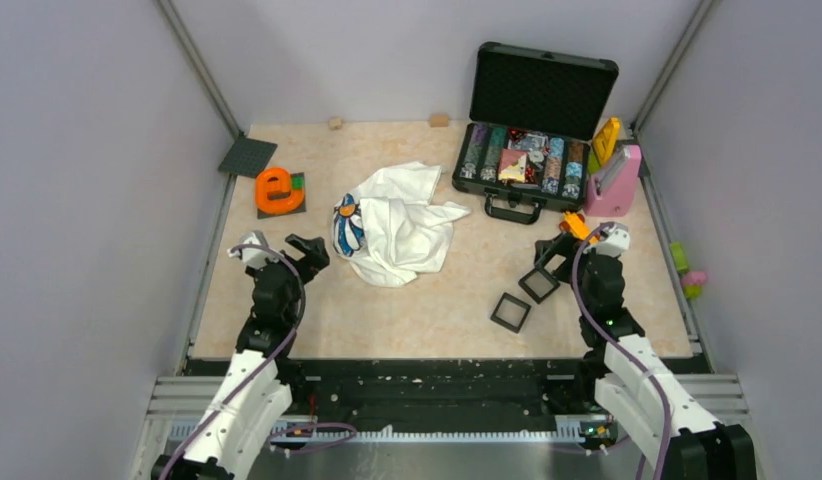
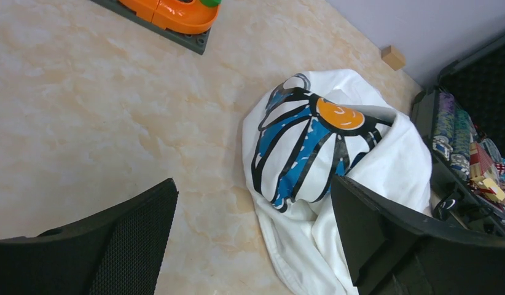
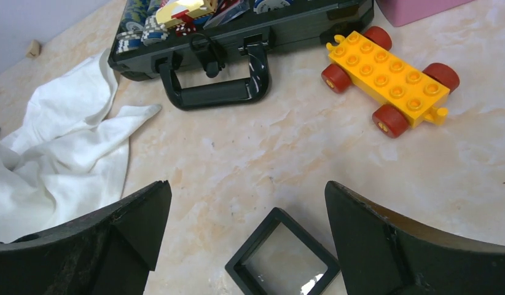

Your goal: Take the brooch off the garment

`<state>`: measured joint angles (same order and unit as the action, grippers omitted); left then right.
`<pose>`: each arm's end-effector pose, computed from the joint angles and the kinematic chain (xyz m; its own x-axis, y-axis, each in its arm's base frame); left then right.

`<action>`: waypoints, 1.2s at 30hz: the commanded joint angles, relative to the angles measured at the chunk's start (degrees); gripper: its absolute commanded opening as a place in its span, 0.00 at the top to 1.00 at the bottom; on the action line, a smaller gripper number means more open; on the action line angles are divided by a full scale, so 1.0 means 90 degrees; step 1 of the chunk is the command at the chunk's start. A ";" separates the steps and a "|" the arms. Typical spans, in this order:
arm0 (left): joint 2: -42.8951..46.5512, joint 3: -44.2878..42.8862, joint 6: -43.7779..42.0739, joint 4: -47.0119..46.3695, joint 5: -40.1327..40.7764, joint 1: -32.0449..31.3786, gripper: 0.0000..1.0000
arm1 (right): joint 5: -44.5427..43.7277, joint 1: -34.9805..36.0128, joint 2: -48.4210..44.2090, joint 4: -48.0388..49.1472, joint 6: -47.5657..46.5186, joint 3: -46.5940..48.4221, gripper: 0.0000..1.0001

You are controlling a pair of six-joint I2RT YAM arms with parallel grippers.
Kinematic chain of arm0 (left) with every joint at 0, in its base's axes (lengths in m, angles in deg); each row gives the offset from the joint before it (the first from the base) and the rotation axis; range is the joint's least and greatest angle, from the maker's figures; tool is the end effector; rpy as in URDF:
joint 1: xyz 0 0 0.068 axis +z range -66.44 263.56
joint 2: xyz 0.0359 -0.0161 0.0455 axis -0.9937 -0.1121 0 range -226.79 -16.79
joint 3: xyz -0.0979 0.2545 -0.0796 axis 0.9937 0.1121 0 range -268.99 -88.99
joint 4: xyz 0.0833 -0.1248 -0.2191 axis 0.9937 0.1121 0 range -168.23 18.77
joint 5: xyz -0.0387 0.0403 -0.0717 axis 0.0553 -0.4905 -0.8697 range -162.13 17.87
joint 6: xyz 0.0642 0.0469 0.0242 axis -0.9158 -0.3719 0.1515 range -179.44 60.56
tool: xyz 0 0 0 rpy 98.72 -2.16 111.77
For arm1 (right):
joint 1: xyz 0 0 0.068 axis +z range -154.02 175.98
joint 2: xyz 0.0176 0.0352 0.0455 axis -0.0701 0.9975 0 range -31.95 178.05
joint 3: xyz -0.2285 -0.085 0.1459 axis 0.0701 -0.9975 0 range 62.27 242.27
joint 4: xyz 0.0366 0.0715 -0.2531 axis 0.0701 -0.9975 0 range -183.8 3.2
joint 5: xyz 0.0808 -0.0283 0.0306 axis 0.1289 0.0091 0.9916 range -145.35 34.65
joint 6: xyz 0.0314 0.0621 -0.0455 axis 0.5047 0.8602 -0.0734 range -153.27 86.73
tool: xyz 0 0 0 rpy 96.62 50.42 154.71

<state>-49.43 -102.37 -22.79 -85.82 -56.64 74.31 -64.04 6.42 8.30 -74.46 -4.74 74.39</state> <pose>0.1848 -0.0106 0.2074 -0.0985 -0.5667 -0.8180 -0.2018 0.8163 -0.5412 0.1968 0.0251 0.1873 -0.2524 0.4336 -0.8650 0.0960 0.9008 0.4235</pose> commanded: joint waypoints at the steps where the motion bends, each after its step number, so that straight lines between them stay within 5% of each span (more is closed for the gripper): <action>1: -0.0229 -0.0084 0.0600 0.0102 0.0217 0.0018 0.01 | 0.0059 0.0028 -0.0004 0.0054 0.0579 0.0211 0.01; 5: -0.0415 -0.0013 -0.0093 -0.0575 -0.1338 0.0013 0.01 | -0.0630 -0.0003 -0.0057 -0.0101 0.1567 -0.0014 0.01; 11: -0.0912 0.0116 -0.0223 -0.1326 -0.2130 0.0013 0.01 | 0.1245 0.0011 0.0040 0.1352 0.0748 -0.0362 0.03; 17: -0.1642 -0.0066 -0.0517 -0.1915 -0.3300 -0.0117 0.07 | 0.1122 0.1519 0.1373 0.1704 -0.0106 0.0477 0.01; 26: -0.2867 -0.1274 -0.1569 -0.1116 -0.1481 -0.2131 0.15 | 0.1850 0.1983 0.2821 0.2735 -0.0052 0.0623 0.10; 36: -0.5103 -0.3081 -0.1524 0.0367 -0.0642 -0.2388 0.32 | 0.1707 0.1985 0.2622 0.2806 -0.0075 0.0480 0.11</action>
<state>-90.13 -125.15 -36.06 -89.30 -65.84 53.02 -48.70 23.68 33.70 -52.78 -4.36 77.40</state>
